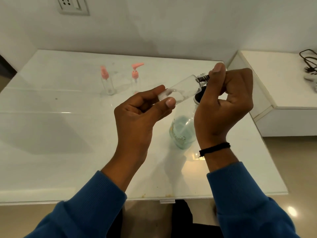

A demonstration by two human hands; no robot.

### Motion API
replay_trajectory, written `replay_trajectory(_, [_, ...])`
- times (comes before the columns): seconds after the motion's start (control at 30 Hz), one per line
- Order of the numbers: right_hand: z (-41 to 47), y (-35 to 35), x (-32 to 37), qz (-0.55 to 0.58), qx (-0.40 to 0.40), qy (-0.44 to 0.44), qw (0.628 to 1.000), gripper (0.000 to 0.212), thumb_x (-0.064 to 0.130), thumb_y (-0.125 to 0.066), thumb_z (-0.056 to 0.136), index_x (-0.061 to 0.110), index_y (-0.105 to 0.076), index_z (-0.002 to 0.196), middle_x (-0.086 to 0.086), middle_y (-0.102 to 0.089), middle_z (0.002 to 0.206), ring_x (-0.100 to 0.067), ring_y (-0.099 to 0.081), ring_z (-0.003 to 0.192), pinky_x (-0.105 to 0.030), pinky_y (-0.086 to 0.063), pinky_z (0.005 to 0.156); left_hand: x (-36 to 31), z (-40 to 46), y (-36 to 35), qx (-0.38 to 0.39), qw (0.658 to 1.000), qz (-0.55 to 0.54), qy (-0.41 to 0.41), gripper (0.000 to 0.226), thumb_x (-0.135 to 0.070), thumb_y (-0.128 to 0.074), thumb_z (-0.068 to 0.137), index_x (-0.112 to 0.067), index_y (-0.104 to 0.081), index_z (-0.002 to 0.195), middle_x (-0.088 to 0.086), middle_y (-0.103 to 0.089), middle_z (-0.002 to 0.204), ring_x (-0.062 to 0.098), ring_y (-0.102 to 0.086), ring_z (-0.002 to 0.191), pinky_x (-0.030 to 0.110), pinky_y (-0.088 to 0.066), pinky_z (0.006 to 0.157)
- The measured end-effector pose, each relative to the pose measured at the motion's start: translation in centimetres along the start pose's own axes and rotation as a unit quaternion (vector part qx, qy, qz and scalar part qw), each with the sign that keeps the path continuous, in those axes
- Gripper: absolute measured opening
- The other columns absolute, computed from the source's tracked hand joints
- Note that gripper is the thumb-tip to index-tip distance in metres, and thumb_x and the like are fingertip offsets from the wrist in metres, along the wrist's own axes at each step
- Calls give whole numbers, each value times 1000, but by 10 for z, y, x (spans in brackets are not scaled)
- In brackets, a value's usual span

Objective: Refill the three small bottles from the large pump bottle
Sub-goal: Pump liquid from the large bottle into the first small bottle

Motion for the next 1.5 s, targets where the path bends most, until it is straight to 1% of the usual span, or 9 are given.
replay_trajectory(0.2, [5,-1,0,-11,-3,11,1000,40,6,-62,99,-2,-55,60,-12,-52,62,-23,-44,62,-35,-38,57,1,0,-1,3,1000,-2,5,40,-21,-79,70,-10,-73,109,0,-79,103,24,-76,94,29,-61,79])
replay_trajectory(0.33, [0,-1,-3,-2,2,4,1000,35,2,-62,98,1,-59,63,-8,-51,64,-17,-44,65,-26,-37,59,2,0,0,-1,1000,-3,5,39,-20,-80,69,-11,-74,107,4,-79,104,26,-76,96,32,-61,80])
replay_trajectory(0.47, [2,-2,-4,-7,3,7,1000,37,4,-62,99,-1,-57,63,-8,-51,64,-22,-45,63,-36,-39,58,3,0,-1,1,1000,-2,7,40,-20,-79,70,-10,-74,108,2,-79,103,25,-76,96,31,-61,80])
replay_trajectory(0.57, [6,-1,0,-15,-2,19,1000,39,7,-61,99,-3,-57,61,-14,-53,63,-27,-45,61,-36,-38,57,2,1,0,-1,1000,1,5,41,-21,-79,70,-9,-74,110,2,-79,104,25,-76,95,30,-61,80])
replay_trajectory(0.73, [0,0,-5,-6,-1,8,1000,38,3,-61,99,-1,-57,62,-10,-51,63,-18,-43,64,-34,-38,59,3,0,0,-1,1000,0,7,39,-18,-80,70,-10,-74,108,3,-79,104,26,-76,97,32,-61,80])
replay_trajectory(0.87, [7,0,-2,-19,-2,22,1000,40,7,-61,99,-3,-56,61,-14,-52,62,-27,-45,61,-42,-38,57,2,0,-1,-1,1000,6,5,43,-21,-80,70,-9,-74,111,1,-79,104,25,-76,97,32,-61,80])
replay_trajectory(1.07, [1,0,-4,-7,-1,13,1000,37,2,-61,99,-2,-58,62,-14,-52,62,-23,-44,63,-31,-37,59,2,0,0,-1,1000,7,3,45,-20,-80,70,-6,-73,112,4,-78,105,24,-76,98,32,-61,81])
replay_trajectory(1.2, [5,-1,-2,-16,2,22,1000,39,5,-61,99,-3,-57,61,-14,-53,62,-28,-46,61,-41,-38,57,3,0,0,0,1000,2,8,44,-21,-80,69,-8,-74,110,3,-79,104,25,-76,97,32,-61,81])
replay_trajectory(1.5, [4,-1,-4,-19,2,8,1000,39,6,-61,99,-2,-57,62,-13,-53,63,-25,-46,62,-42,-39,57,3,0,0,-3,1000,6,10,45,-24,-80,67,-10,-74,110,2,-79,103,26,-76,97,32,-61,81])
Point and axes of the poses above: each hand's wrist, its own z-axis towards the middle knuckle, its own y-axis out of the back of the hand, x = y × z, the point moved 9 cm from there along z, towards the middle knuckle
